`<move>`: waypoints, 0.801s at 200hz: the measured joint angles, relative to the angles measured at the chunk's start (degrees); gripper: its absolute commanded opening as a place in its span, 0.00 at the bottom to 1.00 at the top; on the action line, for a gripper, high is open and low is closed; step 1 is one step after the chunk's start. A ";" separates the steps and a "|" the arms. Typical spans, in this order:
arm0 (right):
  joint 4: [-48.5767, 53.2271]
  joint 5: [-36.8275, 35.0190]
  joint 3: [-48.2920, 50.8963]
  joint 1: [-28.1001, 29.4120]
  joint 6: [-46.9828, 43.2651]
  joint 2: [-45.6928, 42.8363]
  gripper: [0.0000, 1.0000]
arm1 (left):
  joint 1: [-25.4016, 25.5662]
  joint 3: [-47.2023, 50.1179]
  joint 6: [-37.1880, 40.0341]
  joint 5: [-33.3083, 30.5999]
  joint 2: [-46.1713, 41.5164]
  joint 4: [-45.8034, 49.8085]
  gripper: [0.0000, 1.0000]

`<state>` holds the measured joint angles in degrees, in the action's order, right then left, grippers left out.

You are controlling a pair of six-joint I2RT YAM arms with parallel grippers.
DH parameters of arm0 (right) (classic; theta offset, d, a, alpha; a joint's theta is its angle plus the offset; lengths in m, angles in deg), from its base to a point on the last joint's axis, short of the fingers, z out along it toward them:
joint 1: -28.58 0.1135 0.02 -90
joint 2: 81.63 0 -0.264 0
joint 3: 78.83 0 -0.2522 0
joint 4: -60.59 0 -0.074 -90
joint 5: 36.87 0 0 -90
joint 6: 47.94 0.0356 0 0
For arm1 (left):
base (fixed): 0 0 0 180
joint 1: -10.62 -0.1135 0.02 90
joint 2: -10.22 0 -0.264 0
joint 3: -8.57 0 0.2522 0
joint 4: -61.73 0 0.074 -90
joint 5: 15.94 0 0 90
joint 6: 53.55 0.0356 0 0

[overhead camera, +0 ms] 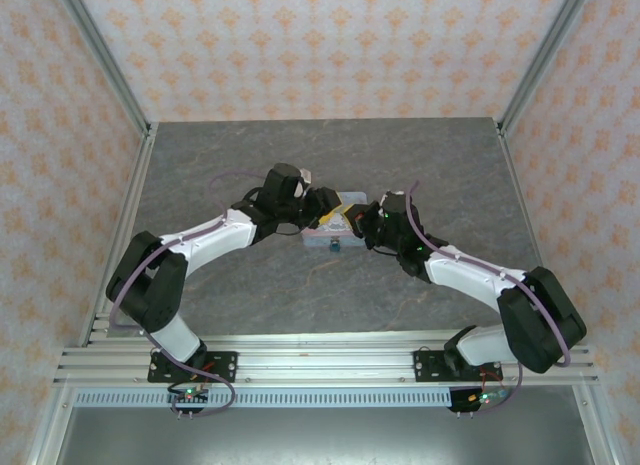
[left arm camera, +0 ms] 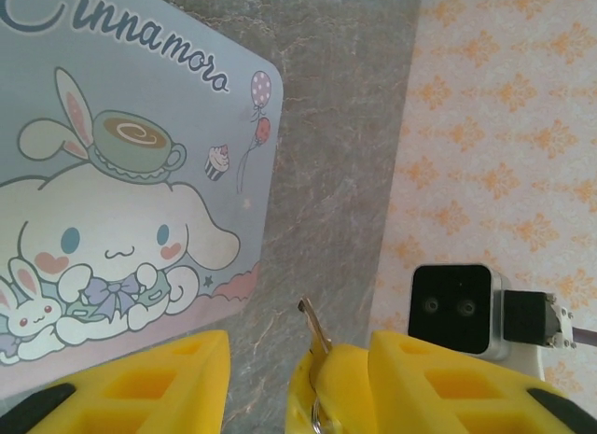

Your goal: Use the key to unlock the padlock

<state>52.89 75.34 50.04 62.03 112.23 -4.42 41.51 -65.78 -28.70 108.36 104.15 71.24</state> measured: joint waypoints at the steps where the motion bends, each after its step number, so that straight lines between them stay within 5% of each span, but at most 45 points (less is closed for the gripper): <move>1: 0.02 0.02 0.00 0.00 0.02 0.00 0.00 | 0.00 0.00 0.00 0.00 0.00 0.00 0.41; 116: -0.44 0.15 1.51 0.04 0.07 -0.02 0.00 | 0.00 -0.02 -1.29 -0.24 1.73 -1.57 0.34; 160: -0.46 0.15 1.53 0.04 0.24 -0.02 0.00 | 0.00 -0.02 -2.10 -0.26 2.08 -1.99 0.21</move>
<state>52.44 75.50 51.57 62.07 112.47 -4.44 41.51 -65.81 -30.80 108.10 106.22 69.25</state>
